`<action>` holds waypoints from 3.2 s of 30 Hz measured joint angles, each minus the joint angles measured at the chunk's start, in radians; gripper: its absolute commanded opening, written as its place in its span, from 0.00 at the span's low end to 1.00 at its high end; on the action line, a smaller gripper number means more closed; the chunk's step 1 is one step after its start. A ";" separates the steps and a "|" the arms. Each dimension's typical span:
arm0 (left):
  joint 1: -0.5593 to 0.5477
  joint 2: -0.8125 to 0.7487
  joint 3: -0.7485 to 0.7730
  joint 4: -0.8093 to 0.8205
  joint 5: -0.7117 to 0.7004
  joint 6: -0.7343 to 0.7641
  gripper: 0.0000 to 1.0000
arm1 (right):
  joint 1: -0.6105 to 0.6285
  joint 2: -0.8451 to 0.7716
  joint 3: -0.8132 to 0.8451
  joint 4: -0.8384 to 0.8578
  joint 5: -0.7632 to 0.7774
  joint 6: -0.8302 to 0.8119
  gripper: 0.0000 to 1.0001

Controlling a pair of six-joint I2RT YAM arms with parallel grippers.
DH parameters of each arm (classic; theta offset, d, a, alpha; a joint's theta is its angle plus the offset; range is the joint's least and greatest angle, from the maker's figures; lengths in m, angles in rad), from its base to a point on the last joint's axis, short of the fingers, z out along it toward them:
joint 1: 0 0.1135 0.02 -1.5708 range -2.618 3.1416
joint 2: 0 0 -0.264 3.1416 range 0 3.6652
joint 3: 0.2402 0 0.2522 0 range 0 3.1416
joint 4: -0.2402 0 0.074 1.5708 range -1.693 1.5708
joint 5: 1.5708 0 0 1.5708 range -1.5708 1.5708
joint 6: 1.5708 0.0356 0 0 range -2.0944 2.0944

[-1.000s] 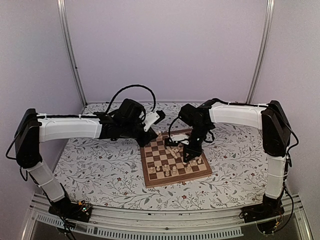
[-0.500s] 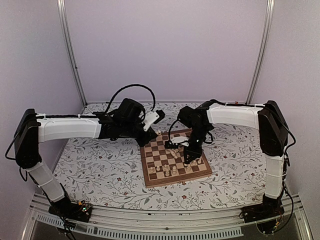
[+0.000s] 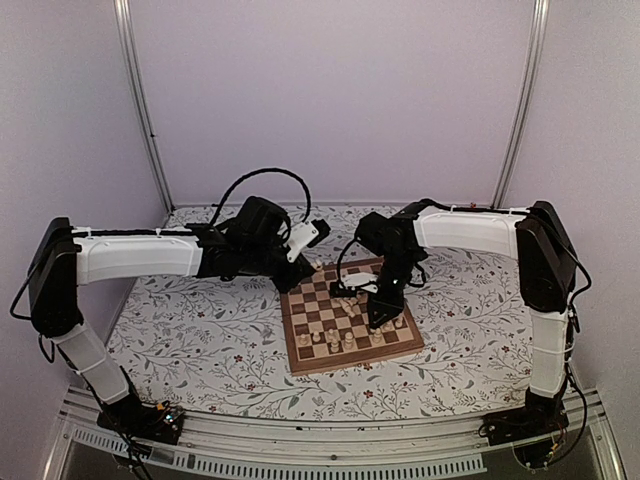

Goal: Set up the chess pieces on the board
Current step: Place the chess piece on the chessboard.

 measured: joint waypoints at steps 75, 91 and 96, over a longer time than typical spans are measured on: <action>-0.013 -0.052 0.048 0.405 0.256 -0.271 0.00 | -0.315 -0.026 0.083 0.656 -1.257 0.825 0.27; -0.013 -0.049 0.049 0.355 0.252 -0.257 0.00 | -0.336 -0.021 0.067 0.664 -1.241 0.826 0.01; -0.013 -0.050 0.067 0.241 0.217 -0.212 0.00 | -0.352 -0.030 0.071 0.502 -1.054 0.669 0.01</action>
